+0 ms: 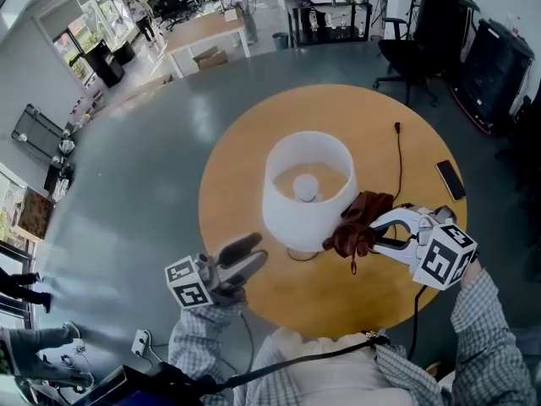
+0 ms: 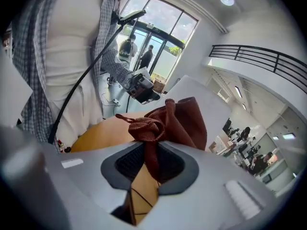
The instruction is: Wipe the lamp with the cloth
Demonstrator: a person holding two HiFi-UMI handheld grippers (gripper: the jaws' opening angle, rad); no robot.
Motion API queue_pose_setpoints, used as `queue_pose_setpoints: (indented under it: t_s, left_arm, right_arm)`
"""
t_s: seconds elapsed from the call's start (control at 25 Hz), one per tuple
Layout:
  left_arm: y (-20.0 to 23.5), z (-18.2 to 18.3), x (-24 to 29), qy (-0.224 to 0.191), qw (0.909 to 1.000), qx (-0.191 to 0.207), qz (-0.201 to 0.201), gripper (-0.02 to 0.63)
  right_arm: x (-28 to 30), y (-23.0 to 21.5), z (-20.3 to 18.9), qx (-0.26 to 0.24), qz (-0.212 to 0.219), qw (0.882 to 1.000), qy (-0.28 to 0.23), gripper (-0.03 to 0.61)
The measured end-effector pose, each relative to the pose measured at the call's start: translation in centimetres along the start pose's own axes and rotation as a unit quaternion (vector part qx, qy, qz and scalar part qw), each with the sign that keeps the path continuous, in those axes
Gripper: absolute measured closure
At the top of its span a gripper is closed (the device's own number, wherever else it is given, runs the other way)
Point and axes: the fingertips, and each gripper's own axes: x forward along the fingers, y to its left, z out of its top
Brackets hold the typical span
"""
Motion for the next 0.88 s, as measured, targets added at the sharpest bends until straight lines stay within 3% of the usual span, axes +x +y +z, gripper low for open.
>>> queue_pose_setpoints:
  t_s: [0.08, 0.2, 0.28, 0.36, 0.48, 0.6, 0.76, 0.8, 0.88]
  left_arm:
    - [-0.9, 2.4, 1.2, 0.055, 0.9954, 0.078, 0.004, 0.396]
    - [-2.7, 4.9, 3.2, 0.124, 0.9757, 0.181, -0.001, 0.396]
    - [-4.4, 6.1, 4.4, 0.165, 0.9571, 0.237, -0.018, 0.396]
    - [-5.5, 7.0, 5.4, 0.213, 0.9304, 0.297, -0.026, 0.394]
    - [-5.7, 7.0, 6.5, 0.295, 0.8769, 0.378, -0.032, 0.393]
    - [-5.2, 6.3, 7.8, 0.375, 0.8196, 0.432, -0.039, 0.393]
    - [-3.1, 4.3, 8.9, 0.482, 0.7142, 0.504, -0.057, 0.394]
    - [-2.9, 4.1, 9.1, 0.501, 0.6944, 0.513, -0.061, 0.394]
    - [-2.7, 3.9, 9.7, 0.523, 0.6672, 0.525, -0.073, 0.396]
  right_arm:
    - [0.2, 0.1, -0.2, 0.018, -0.006, 1.0, -0.012, 0.505]
    - [0.6, 0.6, -0.8, 0.045, -0.013, 0.999, -0.024, 0.505]
    - [0.9, 1.1, -1.2, 0.058, -0.016, 0.998, -0.027, 0.505]
    - [1.1, 1.3, -1.3, 0.067, -0.018, 0.997, -0.03, 0.505]
    - [1.5, 1.9, -1.4, 0.082, -0.02, 0.996, -0.033, 0.505]
    - [2.0, 2.7, -1.6, 0.086, -0.016, 0.996, -0.031, 0.505]
    - [2.3, 3.0, -1.6, 0.09, -0.016, 0.995, -0.033, 0.505]
    - [2.2, 2.9, -1.6, 0.093, -0.016, 0.995, -0.033, 0.505]
    - [2.2, 2.8, -1.5, 0.096, -0.018, 0.995, -0.032, 0.505]
